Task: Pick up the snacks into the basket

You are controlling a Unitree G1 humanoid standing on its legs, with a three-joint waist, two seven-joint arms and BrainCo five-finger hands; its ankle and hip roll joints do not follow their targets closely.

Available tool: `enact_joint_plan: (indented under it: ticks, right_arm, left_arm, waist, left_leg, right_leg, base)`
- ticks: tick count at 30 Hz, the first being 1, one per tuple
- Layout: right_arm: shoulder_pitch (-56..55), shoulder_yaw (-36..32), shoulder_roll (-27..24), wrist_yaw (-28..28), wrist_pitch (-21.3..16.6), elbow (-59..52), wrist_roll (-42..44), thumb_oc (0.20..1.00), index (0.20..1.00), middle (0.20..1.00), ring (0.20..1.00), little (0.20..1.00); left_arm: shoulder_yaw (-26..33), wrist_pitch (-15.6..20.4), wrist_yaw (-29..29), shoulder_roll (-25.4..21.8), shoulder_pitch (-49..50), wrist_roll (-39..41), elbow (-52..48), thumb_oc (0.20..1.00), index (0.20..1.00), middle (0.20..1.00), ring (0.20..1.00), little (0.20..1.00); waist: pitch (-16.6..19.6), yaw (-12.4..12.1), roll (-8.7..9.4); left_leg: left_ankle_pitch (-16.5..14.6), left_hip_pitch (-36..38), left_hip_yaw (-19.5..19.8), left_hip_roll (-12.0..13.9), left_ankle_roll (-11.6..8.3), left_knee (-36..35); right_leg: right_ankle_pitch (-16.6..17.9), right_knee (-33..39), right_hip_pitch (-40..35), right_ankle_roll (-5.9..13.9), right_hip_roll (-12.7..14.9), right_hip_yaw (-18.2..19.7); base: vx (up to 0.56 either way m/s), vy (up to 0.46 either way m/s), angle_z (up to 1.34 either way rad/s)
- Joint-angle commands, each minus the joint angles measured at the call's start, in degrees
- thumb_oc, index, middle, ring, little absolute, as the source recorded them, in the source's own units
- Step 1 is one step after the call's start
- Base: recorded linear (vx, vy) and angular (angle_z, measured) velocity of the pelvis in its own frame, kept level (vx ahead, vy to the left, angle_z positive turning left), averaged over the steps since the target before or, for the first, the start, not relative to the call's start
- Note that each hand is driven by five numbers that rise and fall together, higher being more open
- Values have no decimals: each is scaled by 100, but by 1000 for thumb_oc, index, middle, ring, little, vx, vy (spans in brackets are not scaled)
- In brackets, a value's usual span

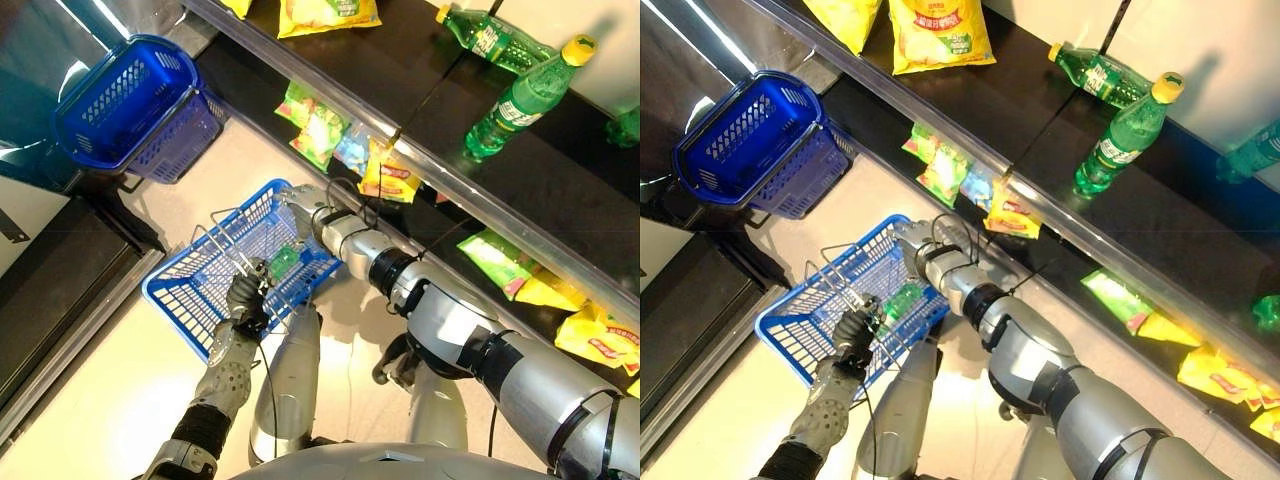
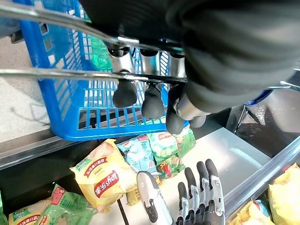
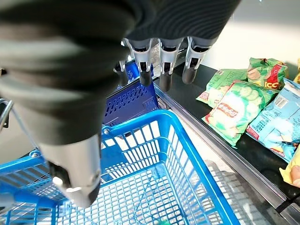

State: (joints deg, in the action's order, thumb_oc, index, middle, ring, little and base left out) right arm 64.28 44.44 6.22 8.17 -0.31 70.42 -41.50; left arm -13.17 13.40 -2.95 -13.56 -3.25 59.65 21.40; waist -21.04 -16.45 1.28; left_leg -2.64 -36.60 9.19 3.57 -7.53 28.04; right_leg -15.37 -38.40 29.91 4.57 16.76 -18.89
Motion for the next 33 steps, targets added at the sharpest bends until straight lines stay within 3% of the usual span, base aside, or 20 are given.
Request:
enact_joint_plan:
  ticks: [1, 2, 5, 8, 9, 10, 12, 17, 24, 33]
  right_arm:
    - [340, -415, 269, 299, -266, 223, 591, 1000, 1000, 1000, 1000, 1000]
    - [250, -641, 236, 351, -358, 86, 1163, 1000, 1000, 1000, 1000, 1000]
    - [183, -861, 172, 433, -456, -168, 1759, 1000, 1000, 1000, 1000, 1000]
    - [-245, -1008, -136, 478, -611, -1202, 2450, 1000, 1000, 1000, 1000, 1000]
    - [-760, -1093, -468, 455, -715, -2244, 2868, 1000, 1000, 1000, 1000, 1000]
    - [-765, -1091, -472, 453, -711, -2250, 2868, 1000, 1000, 1000, 1000, 1000]
    - [-1723, -1287, -1056, 408, -971, -3492, 3429, 1000, 1000, 1000, 1000, 1000]
    - [-3179, -1534, -1801, 26, -1399, -4923, 4181, 1000, 1000, 1000, 1000, 1000]
    - [-4160, -1867, -2189, -380, -1705, -5611, 4727, 1000, 1000, 1000, 1000, 1000]
    - [-4510, -1995, -2217, -670, -1802, -5880, 5061, 1000, 1000, 1000, 1000, 1000]
  left_arm:
    - [-147, 647, 300, 9, -78, -224, -1126, 200, 200, 200, 200, 200]
    - [-91, 685, 262, 26, -84, -217, -1131, 200, 200, 200, 200, 200]
    - [-8, 739, 178, 34, -93, -257, -1128, 200, 200, 200, 200, 200]
    - [191, 803, 27, 64, -109, -373, -1105, 200, 200, 200, 200, 200]
    - [395, 843, -94, 116, -125, -432, -1069, 200, 200, 200, 200, 200]
    - [394, 844, -94, 118, -123, -432, -1070, 200, 200, 200, 200, 200]
    - [641, 936, -177, 228, -123, -418, -1001, 200, 200, 200, 200, 200]
    - [966, 1102, -164, 332, -149, -299, -936, 200, 200, 200, 200, 200]
    - [1183, 1253, -13, 405, -167, -278, -841, 200, 200, 200, 200, 200]
    - [1372, 1341, 87, 457, -95, -322, -748, 200, 200, 200, 200, 200]
  waist:
    - [173, -2, -194]
    - [176, 29, -178]
    - [185, 72, -146]
    - [176, 198, -51]
    - [159, 320, 25]
    - [159, 319, 23]
    - [153, 471, 113]
    - [223, 672, 191]
    - [400, 836, 173]
    - [603, 907, 183]
  left_leg:
    - [82, -191, -252, -199, 544, 42]
    - [87, -170, -266, -190, 544, 44]
    - [92, -127, -300, -176, 544, 37]
    - [76, -34, -359, -133, 540, 42]
    - [44, 34, -414, -102, 542, 71]
    - [43, 36, -415, -102, 542, 71]
    - [5, 185, -484, -59, 550, 79]
    - [-51, 501, -554, -39, 554, 5]
    - [-13, 1078, -597, -56, 535, -360]
    - [83, 1701, -684, -123, 539, -950]
  right_leg:
    - [881, 282, -20, 359, 49, 285]
    - [900, 285, -25, 358, 48, 298]
    - [920, 307, -55, 357, 49, 316]
    - [933, 326, -103, 352, 33, 381]
    - [940, 347, -152, 341, 17, 418]
    - [940, 347, -153, 341, 17, 419]
    - [949, 382, -256, 352, 29, 479]
    - [979, 585, -605, 408, 75, 473]
    - [1123, 1150, -1278, 507, 101, 401]
    - [1398, 1879, -1928, 627, 108, 322]
  base:
    - [0, 0, 0]
    - [0, 0, 0]
    - [2, 17, -3]
    - [-3, 20, -6]
    - [-4, 27, -16]
    - [-5, 35, -17]
    - [-7, 33, -25]
    - [8, 22, -19]
    - [38, 25, -3]
    - [55, 36, -1]
